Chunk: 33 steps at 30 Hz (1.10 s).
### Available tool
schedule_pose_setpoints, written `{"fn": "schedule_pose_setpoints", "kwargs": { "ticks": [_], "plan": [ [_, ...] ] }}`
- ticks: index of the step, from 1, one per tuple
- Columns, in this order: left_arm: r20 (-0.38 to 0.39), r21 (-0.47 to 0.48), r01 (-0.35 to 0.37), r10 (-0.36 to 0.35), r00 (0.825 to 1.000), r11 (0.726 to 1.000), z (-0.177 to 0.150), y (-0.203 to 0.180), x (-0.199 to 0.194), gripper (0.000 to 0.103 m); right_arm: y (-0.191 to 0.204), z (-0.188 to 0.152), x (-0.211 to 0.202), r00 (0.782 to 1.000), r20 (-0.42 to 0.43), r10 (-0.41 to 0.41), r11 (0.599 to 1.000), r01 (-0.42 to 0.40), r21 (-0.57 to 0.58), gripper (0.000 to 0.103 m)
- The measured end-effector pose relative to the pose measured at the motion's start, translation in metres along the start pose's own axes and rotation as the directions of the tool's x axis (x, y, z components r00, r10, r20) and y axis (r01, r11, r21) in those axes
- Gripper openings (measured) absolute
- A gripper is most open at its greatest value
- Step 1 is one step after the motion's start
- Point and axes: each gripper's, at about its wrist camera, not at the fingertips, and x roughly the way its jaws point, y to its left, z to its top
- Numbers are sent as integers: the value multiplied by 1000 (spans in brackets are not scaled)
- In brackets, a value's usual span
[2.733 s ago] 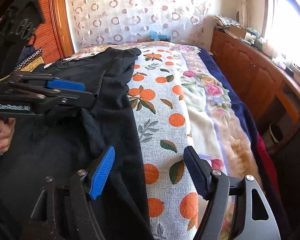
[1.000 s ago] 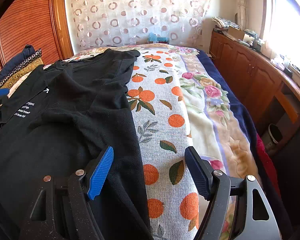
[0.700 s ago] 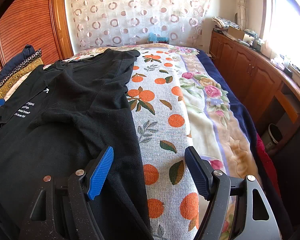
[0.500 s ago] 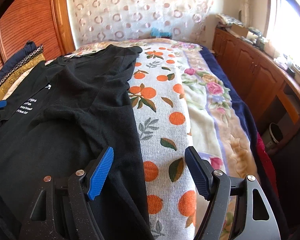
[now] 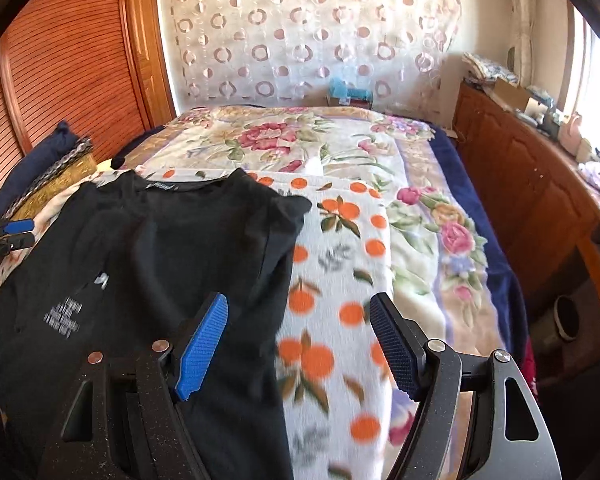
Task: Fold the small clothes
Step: 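Move both tools to the black T-shirt's edge and close on it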
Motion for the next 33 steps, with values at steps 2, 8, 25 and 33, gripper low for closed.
{"fn": "schedule_pose_setpoints", "kwargs": {
  "ticks": [2, 8, 25, 33],
  "plan": [
    [-4, -3, -9, 9, 1000, 1000, 6, 5, 6, 74, -3, 8, 20, 1000, -23, 11, 1000, -11, 13, 75],
    [-27, 8, -38, 39, 999, 999, 20, 13, 32, 74, -14, 35, 73, 995, -86, 48, 999, -47, 17, 75],
    [-105, -36, -36, 32, 994, 999, 42, 33, 83, 74, -9, 69, 142, 991, -103, 87, 996, -88, -1, 73],
    [-89, -17, -35, 33, 995, 999, 49, 23, 87, 29, 8, 73, 143, 988, -123, 95, 993, -103, -57, 28]
  ]
}}
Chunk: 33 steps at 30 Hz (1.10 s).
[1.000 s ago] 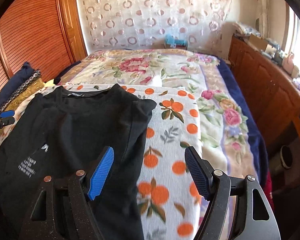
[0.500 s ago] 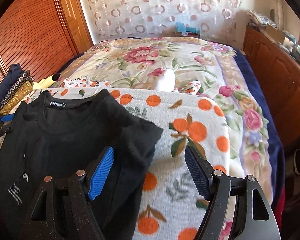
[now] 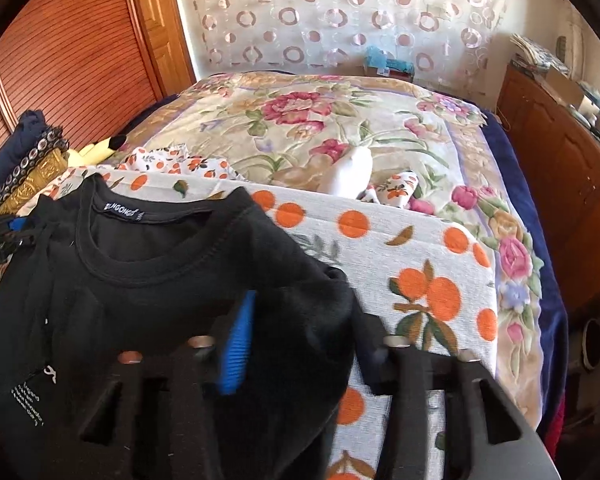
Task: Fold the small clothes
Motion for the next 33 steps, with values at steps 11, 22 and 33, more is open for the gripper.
{"fn": "schedule_pose_setpoints", "kwargs": {
  "ticks": [11, 22, 33],
  "plan": [
    [128, 34, 41, -45, 991, 999, -23, -11, -77, 9, 17, -24, -66, 992, 122, -12, 1000, 11, 5, 10],
    [242, 136, 69, -101, 965, 988, -106, -42, -176, 9, 52, -116, -173, 967, 251, 51, 999, -44, -31, 10],
    [271, 40, 149, -154, 950, 988, -205, -49, -212, 9, 50, -249, -225, 971, 210, 117, 992, -122, 14, 10]
  ]
}}
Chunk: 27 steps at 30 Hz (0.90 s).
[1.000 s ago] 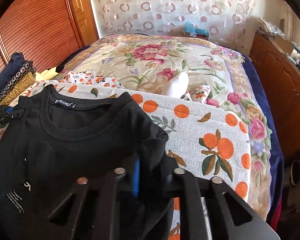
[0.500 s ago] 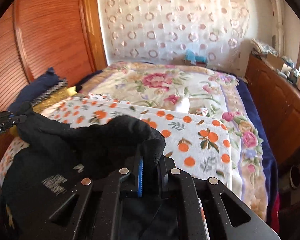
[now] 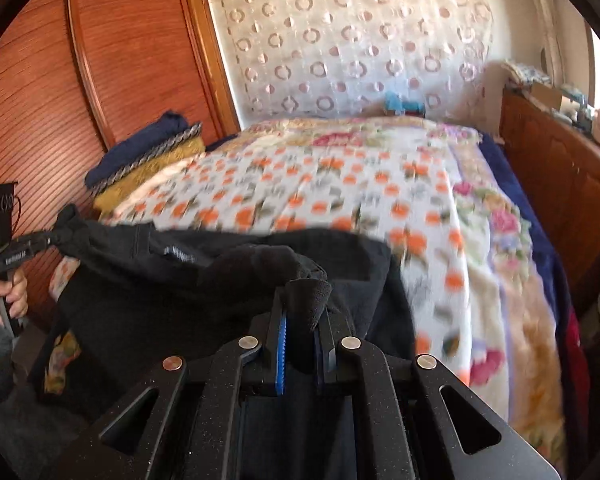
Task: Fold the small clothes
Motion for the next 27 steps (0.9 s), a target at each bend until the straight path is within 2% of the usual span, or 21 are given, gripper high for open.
{"fn": "schedule_pose_setpoints", "kwargs": {
  "ticks": [3, 9, 12, 17, 22, 25, 27],
  "plan": [
    [2, -11, -1, 1, 1000, 1000, -16, -4, -16, 9, 12, -20, -19, 1000, -3, 0, 1000, 0, -15, 10],
    [-2, -31, -35, 35, 999, 999, -40, -2, -48, 9, 25, -30, -58, 1000, -14, 7, 1000, -8, -25, 10],
    [-16, -50, -40, 39, 999, 998, -47, 1, -56, 9, 35, -33, -75, 1000, -29, 0, 998, -2, -67, 10],
    [-61, 3, -57, 57, 997, 998, -57, -7, -57, 9, 46, -32, -69, 995, -104, -5, 995, -6, -102, 10],
    [-73, 7, -70, 70, 995, 998, -62, -5, -60, 9, 53, -40, -61, 988, -154, -5, 994, -13, -113, 10],
    [-73, 19, -112, 113, 991, 993, -61, -4, -60, 20, 44, -36, -59, 988, -151, -1, 997, -10, -71, 10],
    [-61, 28, -151, 153, 986, 988, -59, -2, -63, 32, 43, -34, -59, 989, -149, -2, 998, -8, -67, 10]
  ]
}}
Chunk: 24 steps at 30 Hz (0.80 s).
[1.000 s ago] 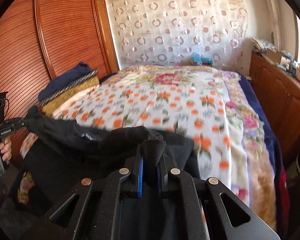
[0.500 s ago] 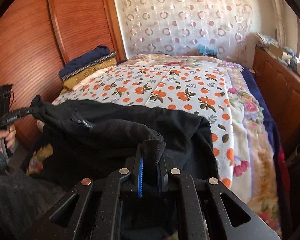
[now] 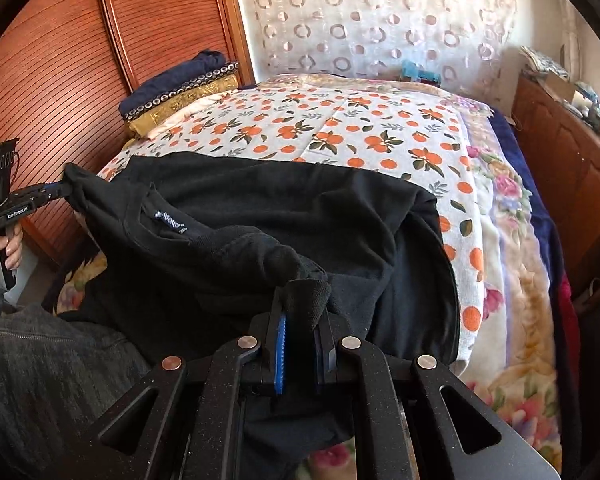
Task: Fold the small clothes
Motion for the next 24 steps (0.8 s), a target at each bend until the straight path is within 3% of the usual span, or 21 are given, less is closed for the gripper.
{"fn": "schedule_pose_setpoints", "kwargs": {
  "ticks": [3, 5, 8, 14, 16, 21, 24],
  "plan": [
    [18, 3, -20, 20, 1000, 1000, 4, 7, -4, 48, 8, 1, 1, 1000, -9, -9, 1000, 9, -23, 10],
    [22, -14, -24, 24, 999, 1000, 6, 13, -6, 54, 9, 0, 2, 1000, -13, -9, 999, 9, -32, 10],
    [26, -40, -20, 21, 999, 999, 7, 21, -4, 77, 10, 2, -3, 1000, -4, -7, 999, 7, -32, 17],
    [-4, -85, -8, 8, 1000, 996, 13, 38, 25, 79, 3, 14, -21, 999, 40, -28, 997, 31, -71, 32],
    [-11, -92, -8, 7, 1000, 996, 17, 40, 34, 79, 0, 22, -27, 997, 60, -41, 996, 46, -75, 43],
    [-29, -102, -28, 25, 999, 994, 29, 47, 58, 79, -14, 38, -18, 993, 84, -80, 995, 84, -49, 52],
    [-29, -84, -42, 40, 999, 996, 35, 46, 64, 79, -20, 43, -3, 991, 91, -95, 995, 98, -28, 53]
  ]
}}
